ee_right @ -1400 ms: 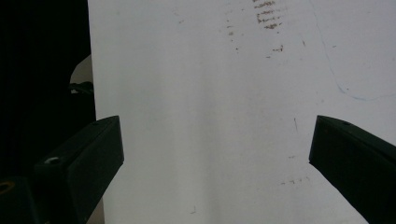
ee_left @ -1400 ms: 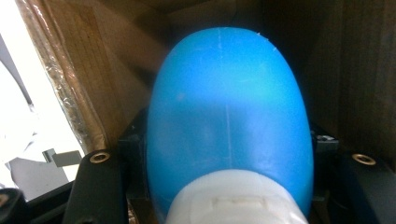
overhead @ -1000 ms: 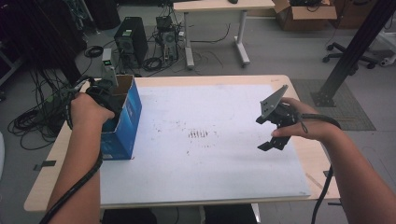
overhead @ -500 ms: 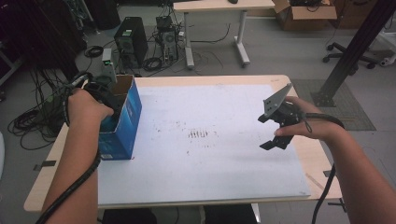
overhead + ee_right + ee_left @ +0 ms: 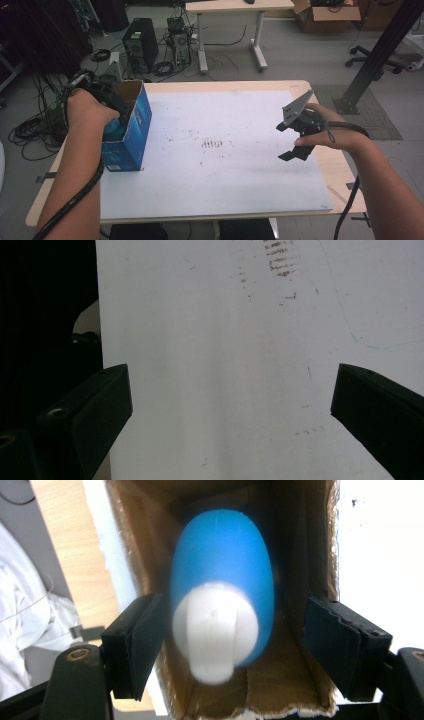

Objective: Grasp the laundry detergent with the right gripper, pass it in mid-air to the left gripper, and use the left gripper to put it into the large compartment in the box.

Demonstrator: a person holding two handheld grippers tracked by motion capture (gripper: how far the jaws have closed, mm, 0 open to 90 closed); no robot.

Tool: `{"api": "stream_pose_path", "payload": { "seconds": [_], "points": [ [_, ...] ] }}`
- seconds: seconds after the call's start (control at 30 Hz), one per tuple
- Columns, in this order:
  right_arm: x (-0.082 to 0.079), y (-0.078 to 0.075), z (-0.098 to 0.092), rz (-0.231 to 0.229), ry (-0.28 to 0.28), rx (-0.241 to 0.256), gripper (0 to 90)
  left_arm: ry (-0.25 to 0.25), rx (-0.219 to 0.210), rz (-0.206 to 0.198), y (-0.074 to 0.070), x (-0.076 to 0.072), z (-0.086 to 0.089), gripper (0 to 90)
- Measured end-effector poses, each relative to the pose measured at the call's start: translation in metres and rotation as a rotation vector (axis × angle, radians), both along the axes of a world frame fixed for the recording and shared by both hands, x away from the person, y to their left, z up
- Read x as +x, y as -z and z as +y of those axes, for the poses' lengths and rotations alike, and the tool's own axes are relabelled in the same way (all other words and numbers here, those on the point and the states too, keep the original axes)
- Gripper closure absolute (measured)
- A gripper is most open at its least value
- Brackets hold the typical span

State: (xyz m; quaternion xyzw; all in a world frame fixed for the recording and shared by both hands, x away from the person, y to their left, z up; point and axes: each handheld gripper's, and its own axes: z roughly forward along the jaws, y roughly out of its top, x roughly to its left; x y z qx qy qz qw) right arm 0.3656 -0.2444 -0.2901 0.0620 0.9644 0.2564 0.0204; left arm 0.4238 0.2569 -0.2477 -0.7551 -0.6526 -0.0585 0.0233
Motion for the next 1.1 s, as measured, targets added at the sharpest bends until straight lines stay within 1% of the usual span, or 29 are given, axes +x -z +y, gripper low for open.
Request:
{"api": "stream_pose_path", "payload": {
  "seconds": [0.1, 0.37, 0.47, 0.53, 0.63, 0.83, 0.93, 0.97, 1.03, 1.07, 1.1],
  "points": [
    [-0.001, -0.001, -0.001, -0.002, 0.0, 0.002, 2.8, -0.006, 0.002, -0.01, -0.006, -0.002, -0.001, 24.3],
    [-0.003, -0.003, -0.003, -0.004, 0.001, 0.002, 2.8, 0.005, 0.011, -0.025, -0.018, -0.005, -0.003, 20.2],
    [-0.004, -0.003, -0.004, -0.005, -0.002, 0.003, 2.8, 0.018, 0.018, -0.039, -0.023, -0.006, -0.005, 19.0],
    [-0.004, -0.004, -0.004, -0.004, -0.002, 0.0, 2.8, 0.023, 0.025, -0.053, -0.027, -0.007, -0.007, 15.9],
    [-0.005, -0.004, -0.004, -0.004, -0.004, 0.002, 2.9, 0.049, 0.034, -0.061, -0.032, -0.009, -0.013, 13.6],
    [-0.006, -0.005, -0.004, -0.004, -0.003, 0.003, 2.8, 0.103, 0.044, -0.063, -0.042, -0.013, -0.025, 8.7],
    [-0.007, -0.007, -0.004, -0.006, -0.004, 0.004, 2.8, 0.132, 0.059, -0.068, -0.048, -0.016, -0.033, 5.1],
    [-0.007, -0.007, -0.004, -0.006, -0.004, 0.004, 2.8, 0.132, 0.059, -0.068, -0.048, -0.016, -0.033, 4.7],
    [-0.007, -0.009, -0.004, -0.01, -0.003, 0.004, 2.8, 0.163, 0.067, -0.07, -0.053, -0.018, -0.04, 4.4],
    [-0.007, -0.009, -0.004, -0.01, -0.003, 0.004, 2.8, 0.163, 0.067, -0.07, -0.053, -0.018, -0.04, 3.8],
    [-0.008, -0.01, -0.004, -0.011, -0.006, 0.004, 2.8, 0.186, 0.068, -0.069, -0.055, -0.018, -0.044, 3.3]
  ]
}}
